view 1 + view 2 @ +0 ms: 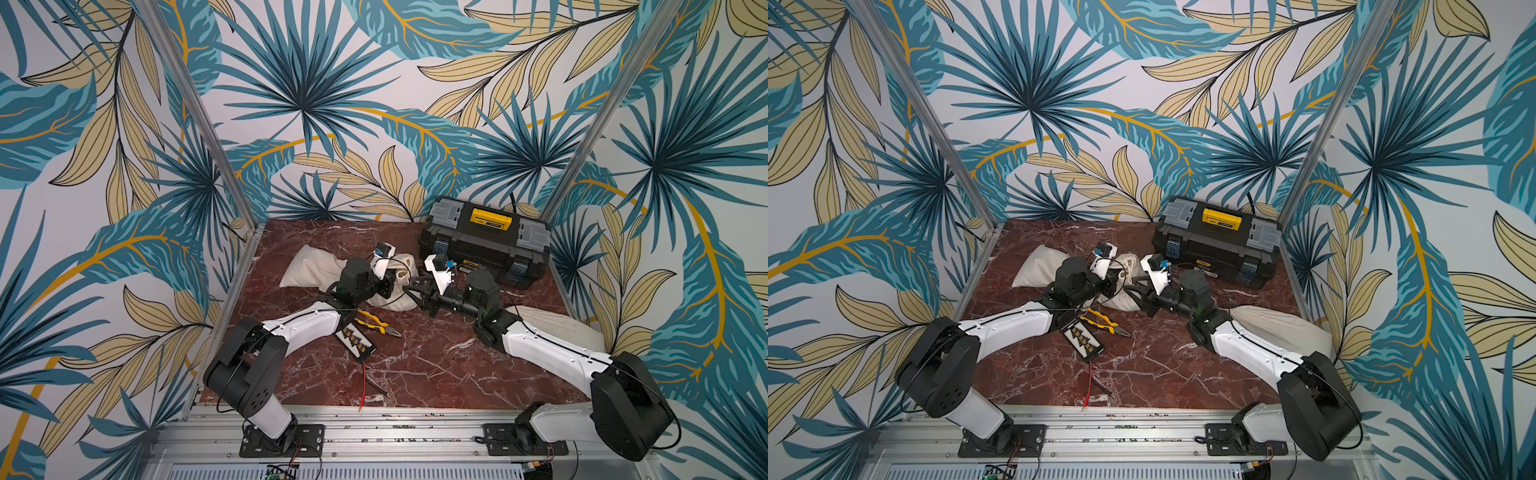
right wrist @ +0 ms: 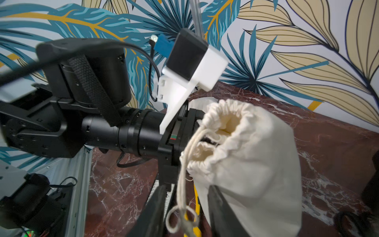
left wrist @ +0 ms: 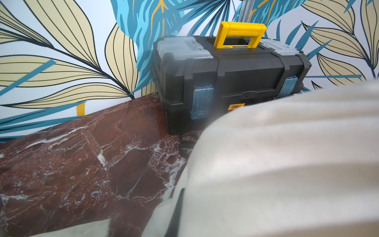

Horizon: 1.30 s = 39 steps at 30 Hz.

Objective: Close the soil bag
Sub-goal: Frap the soil bag at the center of the board.

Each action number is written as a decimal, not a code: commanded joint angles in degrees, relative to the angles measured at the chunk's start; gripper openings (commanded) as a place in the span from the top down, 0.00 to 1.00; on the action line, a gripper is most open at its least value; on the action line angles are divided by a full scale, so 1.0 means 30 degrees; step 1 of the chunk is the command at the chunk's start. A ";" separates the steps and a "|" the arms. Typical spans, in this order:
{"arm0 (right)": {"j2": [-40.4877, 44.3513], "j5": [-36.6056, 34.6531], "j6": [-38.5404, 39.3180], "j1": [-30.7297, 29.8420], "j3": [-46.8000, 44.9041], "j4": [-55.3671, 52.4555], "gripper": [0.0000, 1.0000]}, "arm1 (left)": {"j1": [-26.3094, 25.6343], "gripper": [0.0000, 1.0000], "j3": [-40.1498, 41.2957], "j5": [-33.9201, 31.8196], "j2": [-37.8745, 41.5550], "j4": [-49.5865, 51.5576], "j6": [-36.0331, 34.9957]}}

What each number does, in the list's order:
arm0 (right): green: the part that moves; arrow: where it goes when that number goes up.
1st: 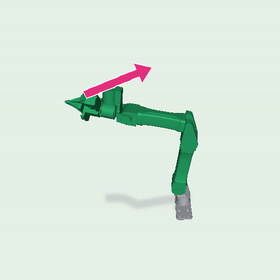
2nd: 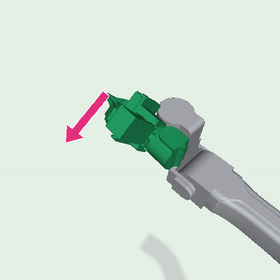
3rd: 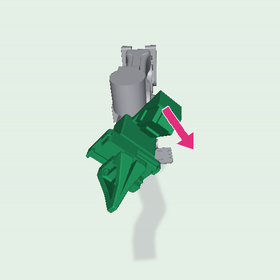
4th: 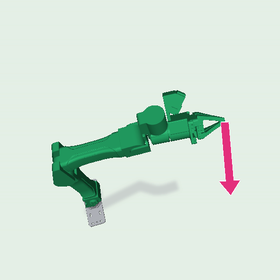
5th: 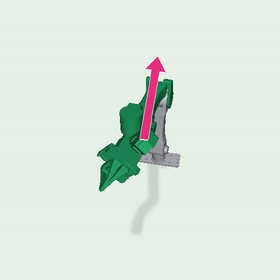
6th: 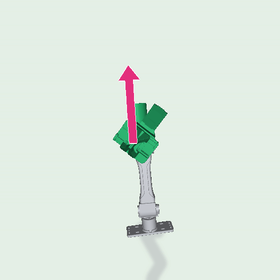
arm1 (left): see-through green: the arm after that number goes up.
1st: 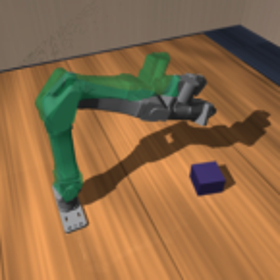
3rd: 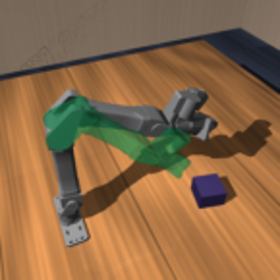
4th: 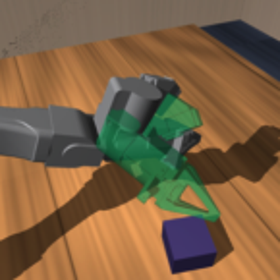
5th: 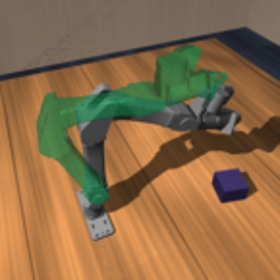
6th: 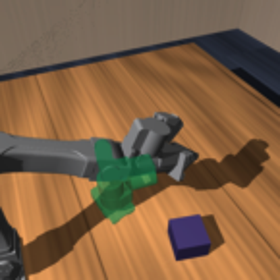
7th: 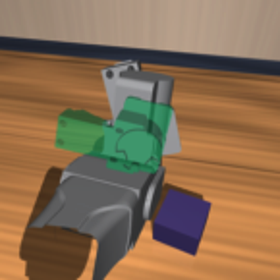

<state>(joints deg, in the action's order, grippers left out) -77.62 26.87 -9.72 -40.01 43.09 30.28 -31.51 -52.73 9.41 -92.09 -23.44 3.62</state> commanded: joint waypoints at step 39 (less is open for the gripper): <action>0.3716 -0.4564 0.5207 -0.0043 0.7721 -0.5538 1.00 | 0.1044 0.71 0.1953 0.0675 0.0361 -0.1500 0.2186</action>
<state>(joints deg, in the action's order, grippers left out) -66.63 8.93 5.65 -40.49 62.46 4.89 -30.11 -50.92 8.25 -93.12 -23.66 9.65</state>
